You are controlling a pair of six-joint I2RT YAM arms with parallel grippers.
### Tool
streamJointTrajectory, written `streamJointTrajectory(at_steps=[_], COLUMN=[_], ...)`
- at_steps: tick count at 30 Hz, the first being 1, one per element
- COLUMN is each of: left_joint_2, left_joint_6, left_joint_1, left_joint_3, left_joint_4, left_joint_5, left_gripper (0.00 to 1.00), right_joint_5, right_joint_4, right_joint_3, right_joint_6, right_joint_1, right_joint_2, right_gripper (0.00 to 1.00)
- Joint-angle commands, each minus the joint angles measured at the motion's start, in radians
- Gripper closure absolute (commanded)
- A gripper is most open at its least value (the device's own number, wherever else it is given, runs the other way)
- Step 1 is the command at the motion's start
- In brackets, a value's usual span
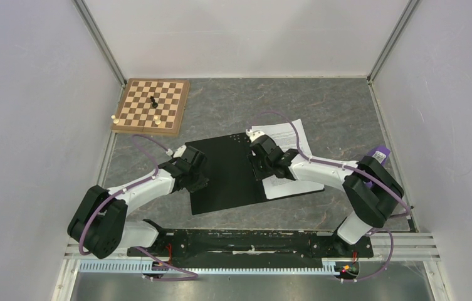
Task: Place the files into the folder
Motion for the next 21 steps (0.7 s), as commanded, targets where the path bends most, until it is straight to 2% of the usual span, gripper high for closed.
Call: streamJointTrajectory(at_steps=[1,5,10,12,21], left_joint_2=[-0.007,-0.02,-0.047,-0.053,-0.053], left_joint_6=[0.04,0.078,0.122,0.134,0.166], left_joint_1=[0.001,0.001,0.002,0.006,0.018], left_joint_3=[0.013,0.043,0.09,0.105,0.141], left_joint_4=[-0.013,-0.012,-0.032,-0.036,-0.061], left_joint_5=[0.013,0.033,0.031,0.032,0.038], left_gripper=[0.78,0.69,0.54,0.49,0.47], right_joint_5=[0.151,0.197,0.253,0.255,0.277], right_joint_4=[-0.061,-0.088,-0.108,-0.107,-0.11], right_joint_3=[0.105,0.163,0.212,0.23,0.278], right_joint_6=[-0.053,-0.088,-0.1,-0.104,-0.109], right_joint_1=[0.003,0.003,0.004,0.005,0.033], right_joint_2=[-0.046,0.022,0.1,0.125,0.206], right_gripper=[0.71,0.65,0.65,0.69,0.76])
